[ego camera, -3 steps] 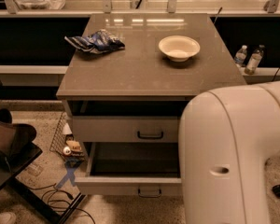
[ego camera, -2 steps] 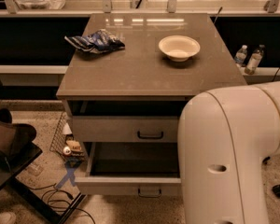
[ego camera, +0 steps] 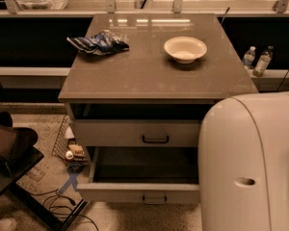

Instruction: Open middle drawer

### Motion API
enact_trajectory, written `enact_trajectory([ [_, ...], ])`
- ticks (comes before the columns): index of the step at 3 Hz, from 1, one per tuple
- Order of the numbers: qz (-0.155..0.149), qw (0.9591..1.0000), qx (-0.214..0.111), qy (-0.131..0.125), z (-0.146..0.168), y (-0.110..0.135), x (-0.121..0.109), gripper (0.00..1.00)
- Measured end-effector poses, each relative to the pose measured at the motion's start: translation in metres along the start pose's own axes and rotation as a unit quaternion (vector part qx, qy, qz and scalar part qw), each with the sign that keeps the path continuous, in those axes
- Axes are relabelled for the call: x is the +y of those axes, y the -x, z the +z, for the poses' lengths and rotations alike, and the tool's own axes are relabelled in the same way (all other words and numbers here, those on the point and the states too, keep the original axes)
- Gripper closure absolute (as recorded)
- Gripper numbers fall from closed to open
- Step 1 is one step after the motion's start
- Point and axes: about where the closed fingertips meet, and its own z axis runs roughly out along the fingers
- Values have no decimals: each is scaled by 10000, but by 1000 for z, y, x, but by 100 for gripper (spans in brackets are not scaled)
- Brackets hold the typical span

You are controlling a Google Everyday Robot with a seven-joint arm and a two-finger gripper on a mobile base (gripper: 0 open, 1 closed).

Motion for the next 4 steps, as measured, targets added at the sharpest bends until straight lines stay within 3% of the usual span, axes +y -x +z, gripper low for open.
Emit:
enact_trajectory([
  [1, 111, 9999, -1, 127, -3, -2, 11, 100],
  [2, 434, 9966, -79, 701, -18, -9, 67, 100],
  [3, 526, 9946, -116, 888, -20, -11, 80, 100],
  [4, 468, 9899, -345, 1296, -31, 5, 113, 100],
])
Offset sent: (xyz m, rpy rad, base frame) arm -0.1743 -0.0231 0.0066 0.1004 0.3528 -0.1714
